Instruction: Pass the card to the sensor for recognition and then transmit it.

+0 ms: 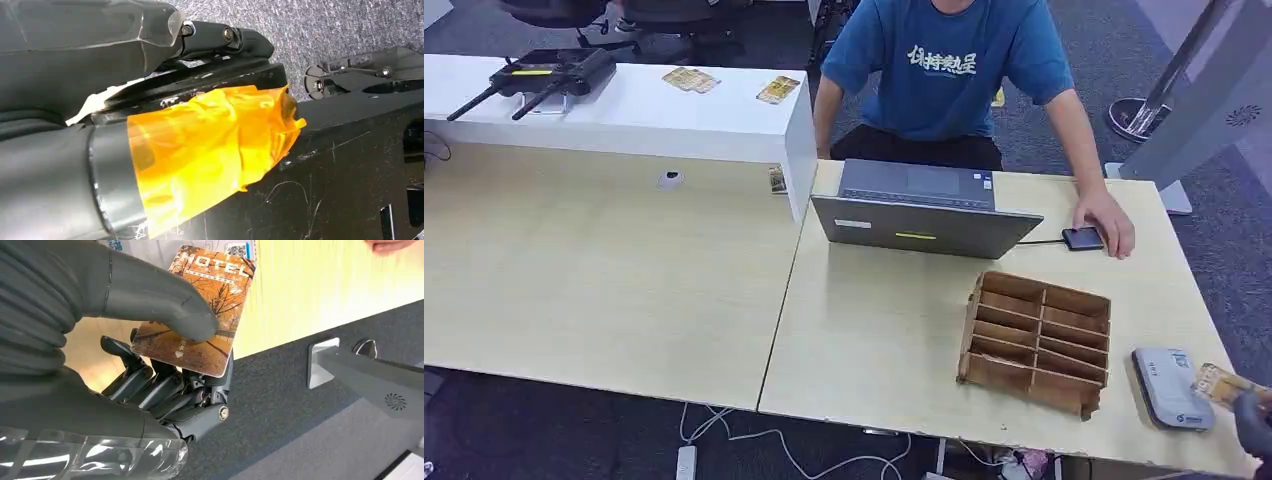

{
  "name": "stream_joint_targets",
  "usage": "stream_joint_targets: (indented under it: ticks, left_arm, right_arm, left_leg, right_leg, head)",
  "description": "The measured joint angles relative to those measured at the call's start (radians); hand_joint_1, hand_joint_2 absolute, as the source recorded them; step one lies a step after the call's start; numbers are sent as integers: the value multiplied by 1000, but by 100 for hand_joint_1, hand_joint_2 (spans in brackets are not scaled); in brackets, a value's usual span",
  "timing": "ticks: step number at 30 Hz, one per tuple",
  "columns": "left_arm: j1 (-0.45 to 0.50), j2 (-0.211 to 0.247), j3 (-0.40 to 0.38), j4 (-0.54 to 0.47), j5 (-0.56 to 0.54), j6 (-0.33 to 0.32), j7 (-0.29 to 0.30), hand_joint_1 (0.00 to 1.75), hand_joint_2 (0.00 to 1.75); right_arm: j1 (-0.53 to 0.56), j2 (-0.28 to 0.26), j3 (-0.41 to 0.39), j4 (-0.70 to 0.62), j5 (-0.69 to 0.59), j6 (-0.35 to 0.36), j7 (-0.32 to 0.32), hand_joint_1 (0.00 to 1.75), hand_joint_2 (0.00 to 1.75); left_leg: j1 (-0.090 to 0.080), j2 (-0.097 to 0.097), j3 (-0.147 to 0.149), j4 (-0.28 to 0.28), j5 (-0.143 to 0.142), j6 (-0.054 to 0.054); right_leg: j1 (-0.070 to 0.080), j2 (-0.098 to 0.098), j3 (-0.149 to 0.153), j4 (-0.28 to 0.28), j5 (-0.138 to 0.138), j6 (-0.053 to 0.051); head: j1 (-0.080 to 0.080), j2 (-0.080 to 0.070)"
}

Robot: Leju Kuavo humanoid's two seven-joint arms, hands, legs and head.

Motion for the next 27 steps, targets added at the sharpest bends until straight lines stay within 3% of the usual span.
stream_joint_targets:
  ticks: [27]
  left_arm:
    - [0, -3, 0, 0, -7, -1, 0, 0, 0]
  right_arm:
    - [-13, 0, -13, 83, 32, 0, 7, 175, 175]
  left_leg:
    - [0, 0, 0, 0, 0, 0]
  right_leg:
    - [0, 0, 0, 0, 0, 0]
  head:
    - [0, 0]
